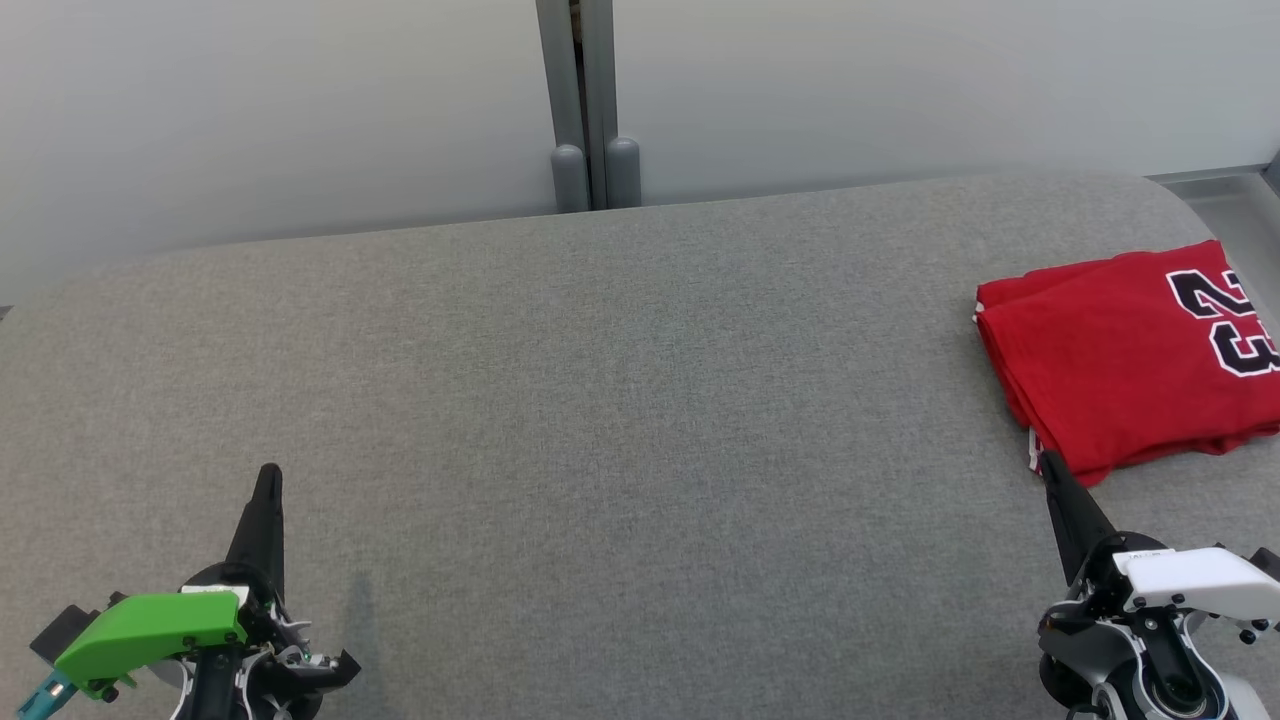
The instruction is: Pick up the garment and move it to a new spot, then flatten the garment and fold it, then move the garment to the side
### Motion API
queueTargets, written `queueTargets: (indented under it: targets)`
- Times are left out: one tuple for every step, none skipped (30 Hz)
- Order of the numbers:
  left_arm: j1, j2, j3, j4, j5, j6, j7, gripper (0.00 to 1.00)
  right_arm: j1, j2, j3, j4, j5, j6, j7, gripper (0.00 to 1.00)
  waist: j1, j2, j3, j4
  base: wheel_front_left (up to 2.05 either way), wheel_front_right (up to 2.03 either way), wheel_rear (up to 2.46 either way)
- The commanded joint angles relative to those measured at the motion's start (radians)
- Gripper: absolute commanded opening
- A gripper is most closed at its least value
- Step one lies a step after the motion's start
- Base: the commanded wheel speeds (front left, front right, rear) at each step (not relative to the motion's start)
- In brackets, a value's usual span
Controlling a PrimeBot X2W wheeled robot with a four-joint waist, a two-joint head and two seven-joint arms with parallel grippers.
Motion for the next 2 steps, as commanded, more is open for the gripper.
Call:
queueTargets:
  targets:
    - [-0.011, 0.006, 0.002, -0.001, -0.005, -0.006, 0.004, 0.0, -0.009, -0.006, -0.002, -0.004, 0.003, -0.001, 0.001, 0.0, 0.0, 0.0, 0.0, 0.0, 0.0, 0.0, 0.0]
    - [-0.011, 0.006, 0.002, -0.001, -0.005, -0.006, 0.004, 0.0, -0.009, -0.006, -0.002, -0.004, 0.003, -0.001, 0.001, 0.0, 0.0, 0.0, 0.0, 0.0, 0.0, 0.0, 0.0]
